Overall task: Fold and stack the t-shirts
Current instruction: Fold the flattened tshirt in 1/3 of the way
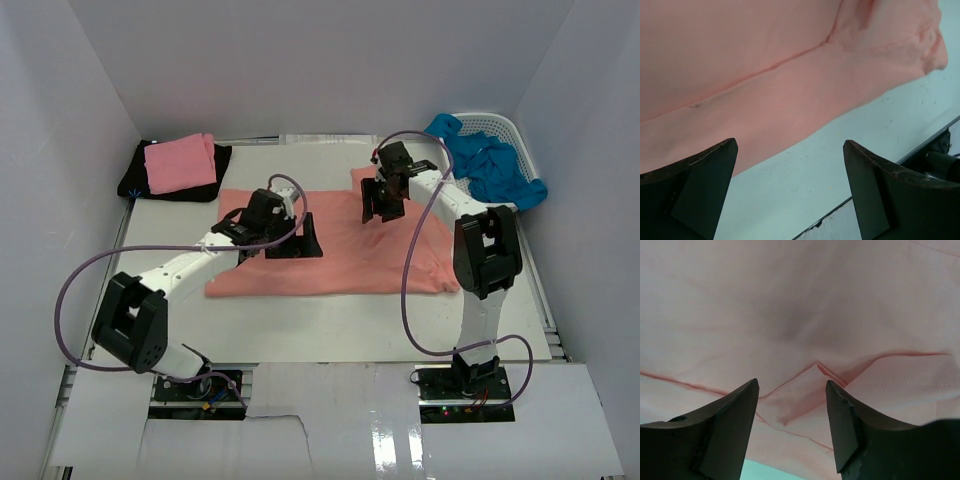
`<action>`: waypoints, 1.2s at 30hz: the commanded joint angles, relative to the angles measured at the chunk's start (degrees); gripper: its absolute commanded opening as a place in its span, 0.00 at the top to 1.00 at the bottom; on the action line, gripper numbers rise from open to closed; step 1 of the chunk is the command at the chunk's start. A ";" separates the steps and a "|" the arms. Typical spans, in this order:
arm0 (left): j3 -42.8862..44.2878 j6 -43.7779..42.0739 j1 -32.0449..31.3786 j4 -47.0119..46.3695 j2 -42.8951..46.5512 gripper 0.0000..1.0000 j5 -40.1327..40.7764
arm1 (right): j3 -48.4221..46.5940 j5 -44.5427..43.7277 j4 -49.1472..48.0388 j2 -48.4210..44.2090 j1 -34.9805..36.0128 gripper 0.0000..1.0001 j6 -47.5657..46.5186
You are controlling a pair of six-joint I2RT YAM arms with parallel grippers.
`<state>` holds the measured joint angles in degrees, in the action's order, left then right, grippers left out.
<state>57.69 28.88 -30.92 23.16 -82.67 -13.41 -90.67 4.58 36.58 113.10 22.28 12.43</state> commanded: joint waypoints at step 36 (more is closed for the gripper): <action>2.78 0.21 -10.30 -5.40 -11.19 0.03 -2.59 | 1.82 -4.40 -0.72 6.70 1.10 0.65 2.60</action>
<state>60.49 28.99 -40.73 18.76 -94.08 -15.88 -89.03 0.78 37.98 119.22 23.27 14.61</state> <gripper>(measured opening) 0.973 0.362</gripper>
